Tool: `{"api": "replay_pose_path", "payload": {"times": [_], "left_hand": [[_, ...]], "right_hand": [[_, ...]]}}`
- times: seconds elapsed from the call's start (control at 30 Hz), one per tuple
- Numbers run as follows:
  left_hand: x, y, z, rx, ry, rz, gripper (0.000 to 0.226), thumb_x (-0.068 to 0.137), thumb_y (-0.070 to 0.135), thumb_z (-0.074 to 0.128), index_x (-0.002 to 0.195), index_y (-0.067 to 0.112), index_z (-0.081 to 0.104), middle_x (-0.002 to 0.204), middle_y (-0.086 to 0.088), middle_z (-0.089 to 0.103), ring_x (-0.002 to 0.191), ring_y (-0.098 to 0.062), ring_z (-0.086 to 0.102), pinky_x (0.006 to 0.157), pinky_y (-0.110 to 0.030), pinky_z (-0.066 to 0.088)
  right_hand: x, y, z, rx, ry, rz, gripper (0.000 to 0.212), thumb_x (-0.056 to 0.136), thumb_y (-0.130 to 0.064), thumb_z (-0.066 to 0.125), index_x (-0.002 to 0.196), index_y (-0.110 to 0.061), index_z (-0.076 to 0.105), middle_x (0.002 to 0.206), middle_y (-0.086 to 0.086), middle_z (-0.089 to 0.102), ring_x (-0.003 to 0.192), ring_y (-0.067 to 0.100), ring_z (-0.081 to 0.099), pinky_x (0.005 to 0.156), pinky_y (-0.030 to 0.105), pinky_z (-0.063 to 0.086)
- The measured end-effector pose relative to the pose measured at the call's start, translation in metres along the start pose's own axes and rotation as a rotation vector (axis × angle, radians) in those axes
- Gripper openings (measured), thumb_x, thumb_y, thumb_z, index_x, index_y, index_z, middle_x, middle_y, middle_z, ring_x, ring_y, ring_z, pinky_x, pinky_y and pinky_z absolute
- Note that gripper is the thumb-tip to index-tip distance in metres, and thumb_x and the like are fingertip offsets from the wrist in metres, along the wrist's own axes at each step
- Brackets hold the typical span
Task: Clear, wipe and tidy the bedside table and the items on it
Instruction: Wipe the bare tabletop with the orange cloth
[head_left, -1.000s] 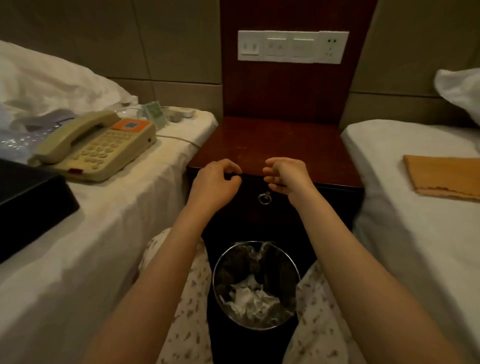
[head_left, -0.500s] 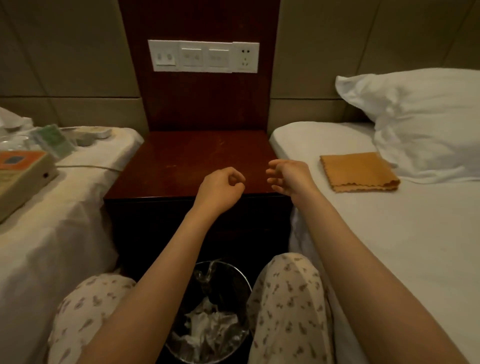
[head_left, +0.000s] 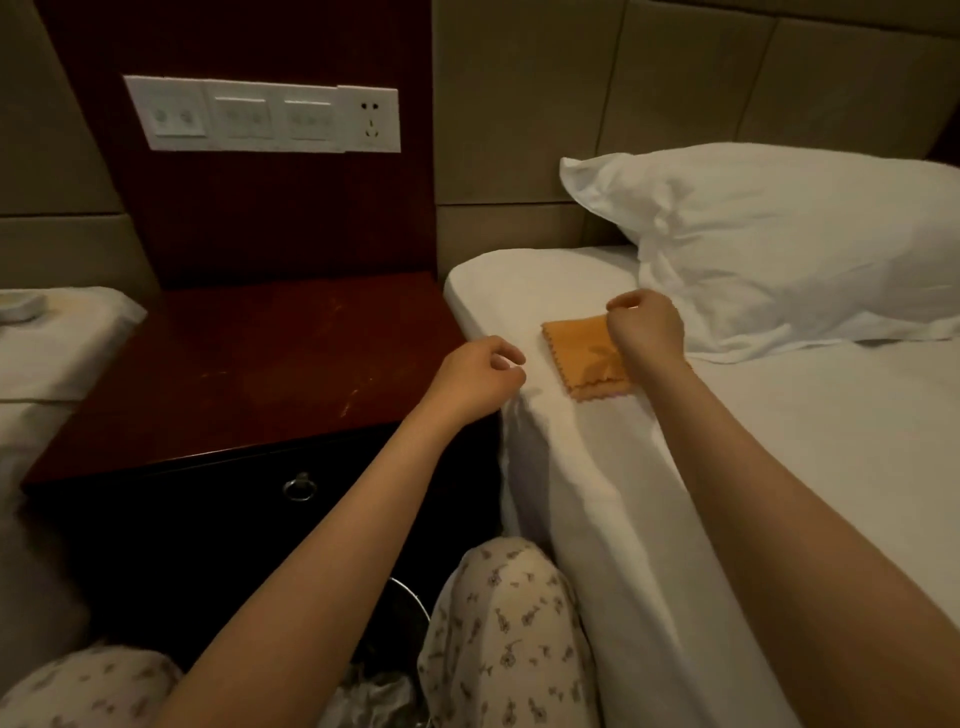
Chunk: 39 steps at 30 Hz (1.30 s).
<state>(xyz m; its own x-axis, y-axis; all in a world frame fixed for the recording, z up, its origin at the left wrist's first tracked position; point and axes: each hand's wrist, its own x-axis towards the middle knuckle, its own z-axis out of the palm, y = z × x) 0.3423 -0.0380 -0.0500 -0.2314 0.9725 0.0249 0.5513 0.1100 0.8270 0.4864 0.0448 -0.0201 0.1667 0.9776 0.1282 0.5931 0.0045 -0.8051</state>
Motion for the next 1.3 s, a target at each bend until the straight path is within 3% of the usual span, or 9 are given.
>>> {"api": "replay_pose_path", "payload": {"times": [0.13,0.23,0.33,0.5,0.67,0.87,0.97,1.1,1.3], "left_hand": [[0.01,0.005,0.014,-0.035,-0.075,-0.009,0.024,0.088,0.021,0.054,0.111,0.023,0.058,0.111,0.0,0.058,0.1,-0.018,0.056,0.078,-0.026,0.043],[0.016,0.007,0.021,-0.064,-0.097,-0.013,0.031,0.089,0.022,0.053,0.12,0.019,0.053,0.109,-0.001,0.058,0.093,-0.016,0.055,0.071,-0.024,0.042],[0.02,0.005,0.022,-0.096,-0.112,-0.033,0.037,0.089,0.023,0.053,0.126,0.018,0.047,0.105,0.0,0.059,0.09,-0.015,0.055,0.067,-0.024,0.042],[0.029,-0.007,0.01,-0.112,-0.095,-0.117,0.052,0.091,0.023,0.049,0.138,0.018,0.025,0.106,-0.008,0.055,0.082,-0.019,0.054,0.062,-0.029,0.043],[0.043,-0.021,-0.02,-0.18,-0.008,-0.233,0.075,0.091,0.017,0.048,0.145,0.02,-0.003,0.119,-0.005,0.044,0.093,-0.024,0.055,0.072,-0.035,0.049],[0.047,-0.048,-0.07,-0.319,0.223,-0.261,0.073,0.091,0.017,0.052,0.144,0.019,0.002,0.122,-0.003,0.042,0.078,-0.013,0.048,0.075,-0.033,0.048],[0.05,-0.061,-0.097,-0.344,0.354,-0.276,0.063,0.091,0.015,0.051,0.142,0.022,0.014,0.135,-0.006,0.037,0.079,-0.015,0.047,0.071,-0.032,0.046],[0.054,-0.088,-0.142,-0.255,0.418,-0.254,0.054,0.093,0.01,0.049,0.139,0.023,0.024,0.135,-0.008,0.038,0.074,-0.011,0.048,0.064,-0.028,0.047],[0.069,-0.134,-0.221,-0.112,0.475,-0.307,0.045,0.092,0.008,0.047,0.134,0.018,0.036,0.123,-0.006,0.042,0.073,-0.014,0.048,0.07,-0.034,0.048]], "right_hand": [[0.016,0.019,-0.008,-0.202,0.006,0.056,0.044,0.087,-0.01,0.046,0.13,-0.015,0.043,0.132,0.013,0.042,0.121,0.033,0.041,0.096,0.041,0.038],[0.022,0.023,-0.005,-0.035,-0.109,0.09,0.046,0.086,-0.008,0.048,0.131,-0.006,0.038,0.109,0.012,0.048,0.097,0.028,0.051,0.067,0.031,0.042],[0.023,0.014,0.005,0.075,-0.161,0.096,0.034,0.085,-0.011,0.054,0.117,-0.015,0.044,0.106,0.01,0.047,0.095,0.025,0.049,0.068,0.028,0.04],[0.018,-0.024,0.031,0.276,-0.235,0.031,0.048,0.086,-0.011,0.057,0.132,-0.012,0.044,0.121,0.008,0.05,0.109,0.025,0.051,0.082,0.032,0.044],[0.003,-0.071,0.063,0.4,-0.413,-0.017,0.037,0.086,-0.009,0.057,0.122,-0.011,0.05,0.096,0.006,0.053,0.086,0.022,0.053,0.054,0.025,0.042],[-0.005,-0.098,0.112,0.492,-0.527,0.093,0.014,0.083,-0.008,0.058,0.096,-0.007,0.057,0.105,0.013,0.057,0.105,0.031,0.056,0.09,0.042,0.051],[-0.011,-0.105,0.144,0.513,-0.577,0.092,0.01,0.083,-0.007,0.056,0.076,-0.013,0.055,0.097,0.014,0.058,0.097,0.029,0.056,0.081,0.038,0.048],[-0.019,-0.119,0.194,0.426,-0.653,0.013,0.031,0.086,-0.01,0.056,0.111,0.007,0.06,0.109,0.027,0.059,0.087,0.028,0.056,0.067,0.03,0.041],[-0.034,-0.163,0.27,0.351,-0.8,-0.106,0.022,0.087,-0.02,0.054,0.108,-0.016,0.048,0.097,0.005,0.052,0.076,0.014,0.05,0.055,0.026,0.037]]}}
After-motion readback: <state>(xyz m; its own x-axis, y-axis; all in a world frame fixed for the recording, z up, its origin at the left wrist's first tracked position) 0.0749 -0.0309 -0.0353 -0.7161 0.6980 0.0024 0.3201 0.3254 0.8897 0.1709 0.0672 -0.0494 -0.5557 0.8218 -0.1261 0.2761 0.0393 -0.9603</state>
